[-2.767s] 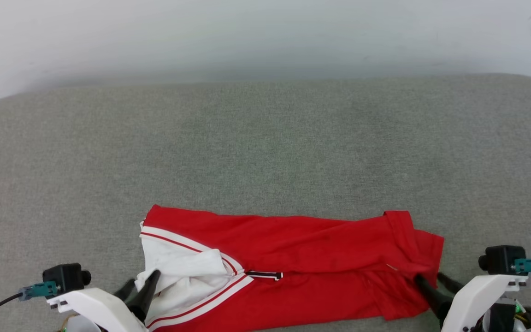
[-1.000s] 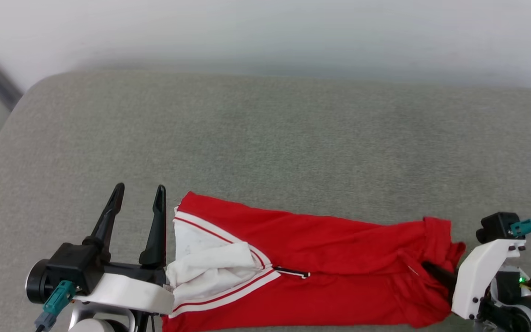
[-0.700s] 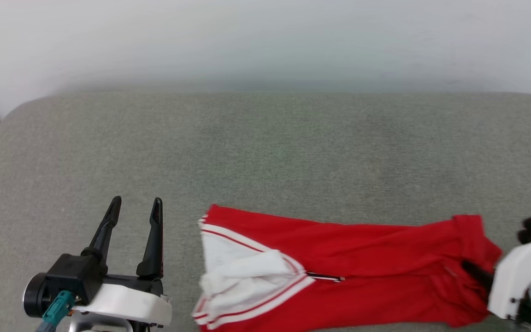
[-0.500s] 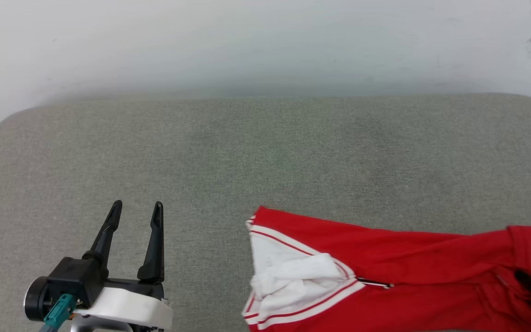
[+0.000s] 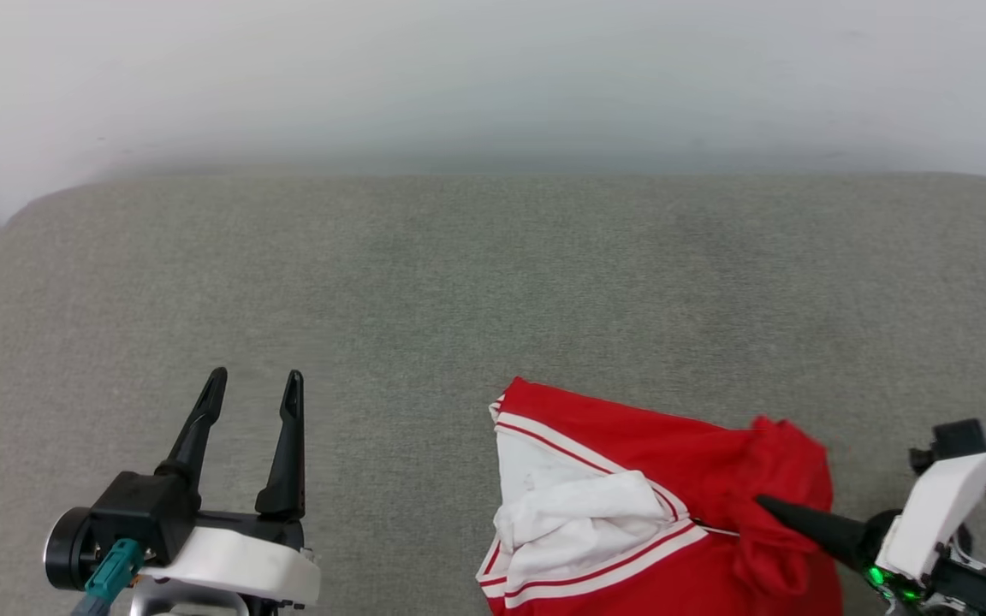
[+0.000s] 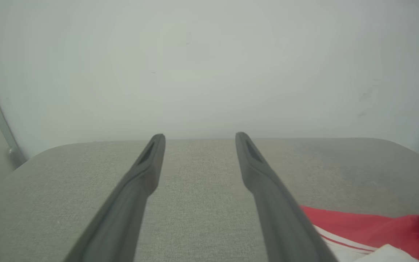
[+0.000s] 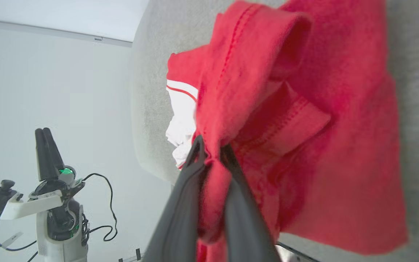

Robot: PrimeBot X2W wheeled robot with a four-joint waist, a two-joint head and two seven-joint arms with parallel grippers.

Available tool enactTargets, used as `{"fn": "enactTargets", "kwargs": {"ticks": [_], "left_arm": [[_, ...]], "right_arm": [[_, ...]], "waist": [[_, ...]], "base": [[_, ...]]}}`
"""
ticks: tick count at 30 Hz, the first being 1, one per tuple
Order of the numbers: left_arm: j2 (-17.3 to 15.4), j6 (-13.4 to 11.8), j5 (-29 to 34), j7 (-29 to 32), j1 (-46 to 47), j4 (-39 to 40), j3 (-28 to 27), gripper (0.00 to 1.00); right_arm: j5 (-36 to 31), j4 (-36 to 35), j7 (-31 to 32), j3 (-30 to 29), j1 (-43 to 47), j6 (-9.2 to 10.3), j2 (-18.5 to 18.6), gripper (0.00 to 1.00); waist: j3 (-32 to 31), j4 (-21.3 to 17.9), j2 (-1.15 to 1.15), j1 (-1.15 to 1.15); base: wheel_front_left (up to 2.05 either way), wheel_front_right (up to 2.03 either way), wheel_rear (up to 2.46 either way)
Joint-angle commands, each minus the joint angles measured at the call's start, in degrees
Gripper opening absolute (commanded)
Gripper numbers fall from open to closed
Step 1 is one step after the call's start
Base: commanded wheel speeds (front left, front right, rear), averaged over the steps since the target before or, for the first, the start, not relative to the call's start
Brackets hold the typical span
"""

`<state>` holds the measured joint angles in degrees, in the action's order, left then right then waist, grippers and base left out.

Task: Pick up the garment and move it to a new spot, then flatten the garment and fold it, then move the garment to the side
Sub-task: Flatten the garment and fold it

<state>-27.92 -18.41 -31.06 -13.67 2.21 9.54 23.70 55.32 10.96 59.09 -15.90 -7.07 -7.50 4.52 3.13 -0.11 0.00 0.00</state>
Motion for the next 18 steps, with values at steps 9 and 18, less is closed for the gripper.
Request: {"fn": "enactTargets", "kwargs": {"ticks": [9,18], "left_arm": [[1.15,0.69,-0.14,-0.39,2.57,-1.09,0.36,1.00],[2.45,1.84,-0.20,-0.90,4.24,-2.58,0.28,1.00]], "right_arm": [[14.61,2.91,-1.48,11.60,-3.63,0.02,-1.75,0.00],[10.00,8.69,-12.34,22.33,-7.56,0.02,-1.69,1.00]], "waist": [[2.85,5.85,0.00,0.00],[4.56,8.70,0.00,0.00]], "base": [[0.00,0.00,0.00],[0.00,0.00,0.00]]}}
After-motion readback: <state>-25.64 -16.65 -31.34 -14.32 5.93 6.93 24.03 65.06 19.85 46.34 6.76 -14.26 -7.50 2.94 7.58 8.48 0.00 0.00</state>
